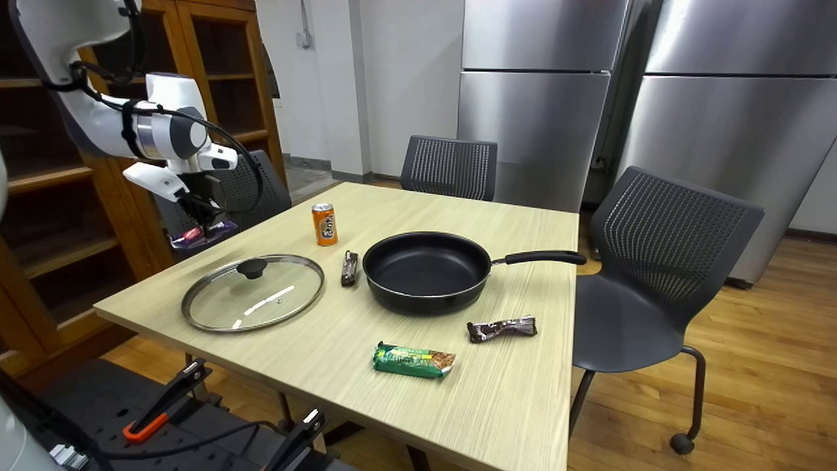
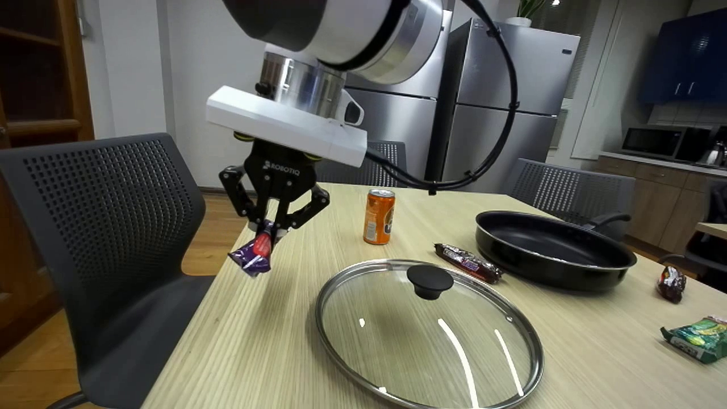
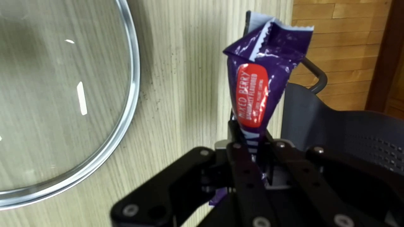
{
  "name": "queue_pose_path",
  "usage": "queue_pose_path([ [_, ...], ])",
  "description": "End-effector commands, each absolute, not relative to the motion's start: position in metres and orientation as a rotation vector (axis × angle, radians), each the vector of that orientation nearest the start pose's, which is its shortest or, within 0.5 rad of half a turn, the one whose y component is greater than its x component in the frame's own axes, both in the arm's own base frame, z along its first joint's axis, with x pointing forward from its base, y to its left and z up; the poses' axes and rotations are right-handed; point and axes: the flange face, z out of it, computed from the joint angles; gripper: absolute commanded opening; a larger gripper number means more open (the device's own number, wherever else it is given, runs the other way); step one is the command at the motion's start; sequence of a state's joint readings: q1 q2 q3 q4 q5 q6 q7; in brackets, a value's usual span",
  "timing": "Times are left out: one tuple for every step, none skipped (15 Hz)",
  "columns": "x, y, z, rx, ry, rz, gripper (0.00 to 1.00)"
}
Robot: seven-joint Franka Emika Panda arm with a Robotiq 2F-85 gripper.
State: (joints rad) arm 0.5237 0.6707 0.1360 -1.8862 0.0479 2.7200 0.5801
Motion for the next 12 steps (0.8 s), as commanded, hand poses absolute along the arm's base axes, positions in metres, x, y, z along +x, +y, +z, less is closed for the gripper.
queue_pose_path([
  [0.502,0.36,0.199,-2.961,-0.013,-0.132,0.03],
  [0.501,0.353,0.204,-2.964,-0.012,-0.14,0.03],
  [0.5,0.344,0.209,-2.967,-0.012,-0.145,0.03],
  [0.499,0.335,0.214,-2.972,-0.013,-0.147,0.03],
  [0.498,0.328,0.218,-2.974,-0.009,-0.151,0.03],
  [0.497,0.317,0.222,-2.977,-0.009,-0.156,0.03],
  [0.497,0.309,0.225,-2.98,-0.01,-0.158,0.03],
  [0.496,0.298,0.229,-2.98,-0.008,-0.165,0.03],
  [0.496,0.287,0.232,-2.98,-0.006,-0.169,0.03],
  [0.496,0.276,0.235,-2.983,-0.006,-0.175,0.03],
  [0.495,0.267,0.238,-2.985,-0.002,-0.18,0.03],
  [0.495,0.256,0.24,-2.988,0.003,-0.185,0.03],
])
